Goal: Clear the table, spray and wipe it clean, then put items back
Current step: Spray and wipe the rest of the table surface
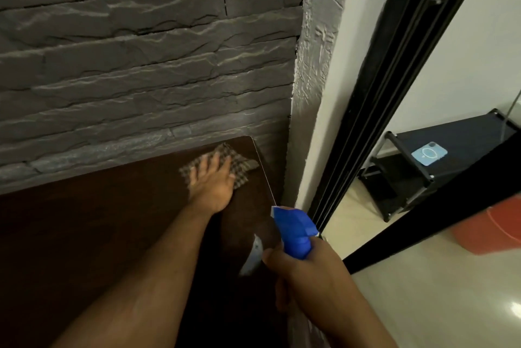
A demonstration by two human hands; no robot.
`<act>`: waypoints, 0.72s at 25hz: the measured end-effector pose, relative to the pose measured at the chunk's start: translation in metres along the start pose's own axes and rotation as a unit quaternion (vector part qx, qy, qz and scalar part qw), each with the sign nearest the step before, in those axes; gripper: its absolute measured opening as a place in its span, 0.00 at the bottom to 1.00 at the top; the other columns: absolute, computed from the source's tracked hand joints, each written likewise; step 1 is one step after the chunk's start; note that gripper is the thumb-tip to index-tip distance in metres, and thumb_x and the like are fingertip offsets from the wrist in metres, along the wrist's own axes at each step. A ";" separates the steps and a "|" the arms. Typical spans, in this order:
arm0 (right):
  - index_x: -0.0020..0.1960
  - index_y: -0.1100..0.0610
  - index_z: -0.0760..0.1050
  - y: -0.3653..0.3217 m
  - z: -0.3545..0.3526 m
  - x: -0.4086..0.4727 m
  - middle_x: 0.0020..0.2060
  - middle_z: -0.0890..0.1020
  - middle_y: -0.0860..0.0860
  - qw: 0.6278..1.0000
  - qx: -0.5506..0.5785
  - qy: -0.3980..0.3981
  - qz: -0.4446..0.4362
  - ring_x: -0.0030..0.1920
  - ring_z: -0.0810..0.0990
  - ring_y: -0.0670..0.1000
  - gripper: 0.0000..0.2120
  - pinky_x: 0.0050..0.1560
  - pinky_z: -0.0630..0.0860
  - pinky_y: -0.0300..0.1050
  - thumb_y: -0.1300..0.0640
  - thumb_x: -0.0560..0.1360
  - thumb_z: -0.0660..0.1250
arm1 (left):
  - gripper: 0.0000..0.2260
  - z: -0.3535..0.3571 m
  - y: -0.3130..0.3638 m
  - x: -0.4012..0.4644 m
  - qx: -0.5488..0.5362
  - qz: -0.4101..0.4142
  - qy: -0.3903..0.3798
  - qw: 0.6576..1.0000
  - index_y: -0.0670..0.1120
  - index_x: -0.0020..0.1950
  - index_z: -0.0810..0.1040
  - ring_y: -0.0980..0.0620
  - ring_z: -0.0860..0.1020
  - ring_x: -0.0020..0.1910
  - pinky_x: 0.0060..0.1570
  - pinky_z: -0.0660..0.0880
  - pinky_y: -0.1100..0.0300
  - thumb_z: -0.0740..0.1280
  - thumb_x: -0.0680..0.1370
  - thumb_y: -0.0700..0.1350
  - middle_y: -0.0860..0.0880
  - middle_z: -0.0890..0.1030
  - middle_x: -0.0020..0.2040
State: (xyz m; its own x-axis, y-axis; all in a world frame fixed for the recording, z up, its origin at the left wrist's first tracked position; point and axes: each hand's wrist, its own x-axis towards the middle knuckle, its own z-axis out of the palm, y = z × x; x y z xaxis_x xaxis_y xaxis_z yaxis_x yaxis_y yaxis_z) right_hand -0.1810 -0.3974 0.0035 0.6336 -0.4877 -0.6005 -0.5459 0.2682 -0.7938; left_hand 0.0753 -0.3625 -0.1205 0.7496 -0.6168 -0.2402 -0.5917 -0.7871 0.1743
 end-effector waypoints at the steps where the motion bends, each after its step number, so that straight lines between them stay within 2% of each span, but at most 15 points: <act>1: 0.47 0.53 0.75 0.000 0.002 0.001 0.25 0.81 0.47 1.000 0.003 -0.007 0.003 0.23 0.79 0.43 0.09 0.23 0.72 0.31 0.54 0.70 0.73 | 0.24 0.007 0.016 -0.002 -0.001 0.052 0.001 0.999 0.56 0.80 0.46 0.50 0.36 0.78 0.75 0.36 0.47 0.47 0.84 0.56 0.52 0.41 0.80; 4: 0.47 0.54 0.75 -0.001 0.008 -0.002 0.26 0.81 0.49 1.000 -0.006 -0.018 0.012 0.25 0.79 0.46 0.09 0.25 0.73 0.34 0.54 0.70 0.73 | 0.24 0.039 -0.006 -0.057 -0.007 0.188 0.004 0.982 0.65 0.76 0.43 0.57 0.32 0.76 0.72 0.33 0.51 0.42 0.81 0.61 0.60 0.39 0.78; 6: 0.46 0.54 0.75 -0.001 0.005 -0.003 0.25 0.80 0.49 1.000 -0.008 -0.012 0.006 0.25 0.78 0.46 0.08 0.26 0.75 0.36 0.55 0.71 0.72 | 0.23 0.037 -0.037 -0.068 -0.019 0.181 0.012 0.983 0.68 0.76 0.43 0.60 0.32 0.75 0.72 0.33 0.52 0.41 0.80 0.62 0.62 0.39 0.78; 8: 0.47 0.55 0.75 -0.002 0.005 -0.002 0.25 0.80 0.49 1.000 -0.001 -0.013 -0.002 0.26 0.79 0.49 0.08 0.30 0.78 0.41 0.56 0.72 0.72 | 0.23 0.023 -0.039 -0.033 -0.014 0.111 0.004 0.994 0.62 0.78 0.46 0.56 0.35 0.77 0.74 0.36 0.50 0.44 0.83 0.59 0.57 0.42 0.80; 10: 0.49 0.56 0.74 -0.005 0.009 -0.004 0.26 0.80 0.50 1.000 -0.009 -0.015 -0.011 0.26 0.78 0.50 0.09 0.31 0.78 0.41 0.56 0.72 0.71 | 0.24 0.003 -0.008 0.011 -0.007 0.032 -0.001 0.999 0.56 0.80 0.47 0.49 0.38 0.78 0.75 0.38 0.46 0.46 0.84 0.56 0.52 0.41 0.80; 12: 0.49 0.60 0.74 -0.005 0.016 -0.005 0.25 0.79 0.51 1.000 -0.003 -0.011 -0.020 0.25 0.77 0.50 0.09 0.27 0.77 0.39 0.57 0.73 0.70 | 0.24 0.002 0.024 0.013 0.004 0.064 -0.009 0.998 0.56 0.80 0.48 0.47 0.39 0.78 0.75 0.39 0.44 0.48 0.83 0.55 0.51 0.43 0.81; 15: 0.49 0.62 0.74 -0.005 0.027 -0.011 0.26 0.79 0.53 1.000 0.002 -0.008 -0.014 0.24 0.77 0.50 0.10 0.24 0.76 0.38 0.58 0.73 0.70 | 0.25 0.036 -0.008 -0.062 0.008 0.227 -0.007 0.974 0.60 0.78 0.50 0.55 0.38 0.77 0.74 0.37 0.48 0.46 0.81 0.58 0.56 0.46 0.80; 16: 0.49 0.62 0.75 -0.004 0.029 -0.012 0.26 0.79 0.52 1.000 0.000 -0.007 -0.011 0.24 0.77 0.49 0.10 0.23 0.75 0.37 0.58 0.73 0.71 | 0.24 0.043 -0.035 -0.085 0.004 0.240 0.003 0.971 0.62 0.78 0.49 0.58 0.37 0.76 0.73 0.36 0.50 0.45 0.80 0.59 0.58 0.46 0.79; 18: 0.50 0.60 0.75 -0.001 0.031 -0.013 0.26 0.79 0.50 1.000 0.006 -0.003 0.003 0.23 0.77 0.46 0.10 0.23 0.73 0.34 0.57 0.73 0.72 | 0.24 0.036 -0.077 -0.082 -0.009 0.175 0.019 0.984 0.62 0.78 0.48 0.58 0.37 0.76 0.73 0.37 0.50 0.45 0.81 0.59 0.58 0.45 0.79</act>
State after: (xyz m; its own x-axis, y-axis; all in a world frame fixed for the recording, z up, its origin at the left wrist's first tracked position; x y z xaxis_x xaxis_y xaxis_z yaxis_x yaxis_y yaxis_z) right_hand -0.1717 -0.3657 0.0090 0.6343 -0.4804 -0.6057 -0.5430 0.2810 -0.7914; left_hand 0.0487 -0.2512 -0.1488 0.5118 -0.8496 -0.1273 -0.8102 -0.5266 0.2573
